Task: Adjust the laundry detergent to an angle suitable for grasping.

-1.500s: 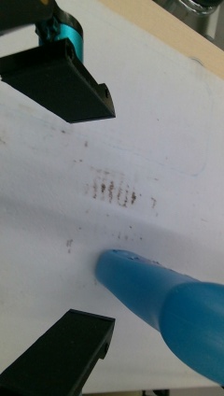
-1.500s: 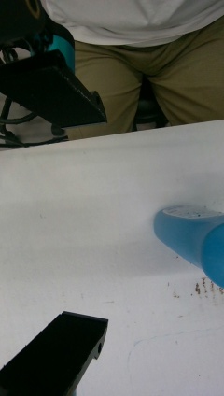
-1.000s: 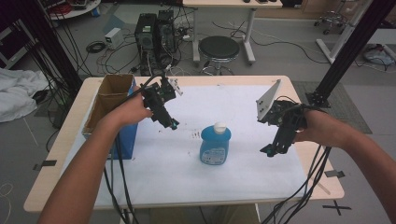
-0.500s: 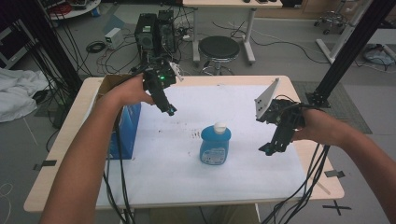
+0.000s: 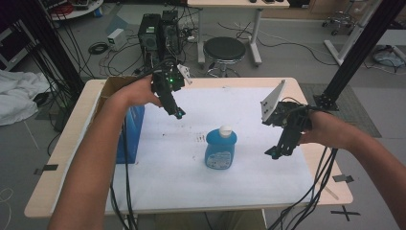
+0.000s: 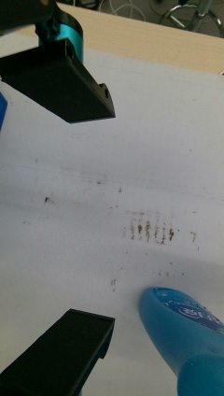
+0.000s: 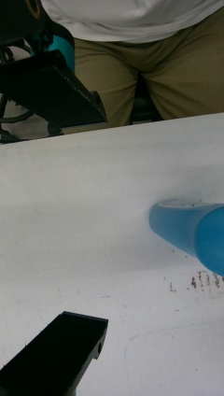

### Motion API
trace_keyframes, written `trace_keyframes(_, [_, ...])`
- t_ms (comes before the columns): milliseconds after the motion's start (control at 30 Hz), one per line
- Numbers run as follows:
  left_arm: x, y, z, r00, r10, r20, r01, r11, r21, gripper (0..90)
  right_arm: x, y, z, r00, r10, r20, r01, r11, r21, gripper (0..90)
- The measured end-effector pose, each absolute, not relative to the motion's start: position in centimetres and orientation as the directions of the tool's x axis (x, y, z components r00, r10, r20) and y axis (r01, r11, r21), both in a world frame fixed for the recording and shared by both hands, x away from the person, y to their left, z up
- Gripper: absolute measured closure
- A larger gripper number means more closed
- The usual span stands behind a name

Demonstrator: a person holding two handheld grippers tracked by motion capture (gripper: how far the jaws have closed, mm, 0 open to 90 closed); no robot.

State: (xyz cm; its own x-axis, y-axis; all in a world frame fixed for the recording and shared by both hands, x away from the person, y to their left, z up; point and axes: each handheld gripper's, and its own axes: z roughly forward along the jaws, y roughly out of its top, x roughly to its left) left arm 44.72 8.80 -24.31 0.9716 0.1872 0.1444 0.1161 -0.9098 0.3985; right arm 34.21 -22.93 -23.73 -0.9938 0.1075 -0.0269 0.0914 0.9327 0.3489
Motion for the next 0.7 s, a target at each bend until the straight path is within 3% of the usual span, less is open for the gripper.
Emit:
trace_keyframes(300, [44.6, 8.29, -24.41, 0.974, 0.154, 0.164, 0.082, -0.92, 0.382, 2.9, 34.13, -23.0, -23.69, -0.994, 0.105, -0.025, 0.09, 0.933, 0.348, 2.9])
trace_keyframes(700, [44.43, 8.75, -24.41, 0.971, 0.178, 0.162, 0.108, -0.923, 0.37, 2.9, 34.25, -22.85, -23.78, -0.994, 0.106, -0.024, 0.091, 0.934, 0.346, 2.9])
